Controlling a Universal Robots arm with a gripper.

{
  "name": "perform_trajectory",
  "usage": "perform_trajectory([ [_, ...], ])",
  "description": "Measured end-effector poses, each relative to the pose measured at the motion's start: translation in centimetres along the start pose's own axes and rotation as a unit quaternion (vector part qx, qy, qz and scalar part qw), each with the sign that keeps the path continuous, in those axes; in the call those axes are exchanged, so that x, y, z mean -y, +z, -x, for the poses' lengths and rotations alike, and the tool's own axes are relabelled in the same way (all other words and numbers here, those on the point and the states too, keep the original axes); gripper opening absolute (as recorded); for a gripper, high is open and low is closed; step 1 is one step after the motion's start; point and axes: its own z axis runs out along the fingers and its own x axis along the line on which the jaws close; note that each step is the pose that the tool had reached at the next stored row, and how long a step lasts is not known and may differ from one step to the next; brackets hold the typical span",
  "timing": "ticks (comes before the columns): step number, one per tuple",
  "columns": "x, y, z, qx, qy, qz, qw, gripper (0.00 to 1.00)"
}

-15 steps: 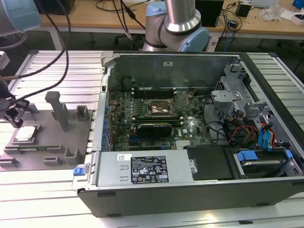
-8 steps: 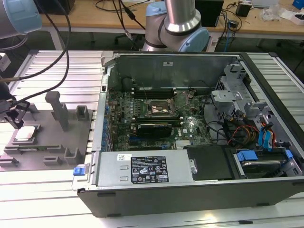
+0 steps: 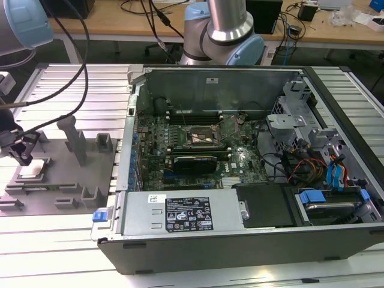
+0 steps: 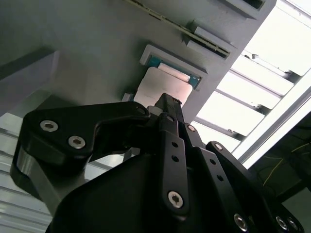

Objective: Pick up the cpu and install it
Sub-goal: 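Pick up the cpu and move it towards the insertion slot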

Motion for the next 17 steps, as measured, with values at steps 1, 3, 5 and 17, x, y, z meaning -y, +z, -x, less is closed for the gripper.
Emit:
perform_trajectory([
  [1,0.04,0.13,0.0,0.0,0.0,0.0,1.0,0.11],
  [3,0.06,0.27,-0.01,0.0001,0.0,0.0,1.0,0.11],
  [5,0.06,0.28,0.0,0.0002,0.0,0.0,1.0,0.11],
  [17,0.06,0.31,0.0,0.0002,0.0,0.0001,1.0,0.54],
])
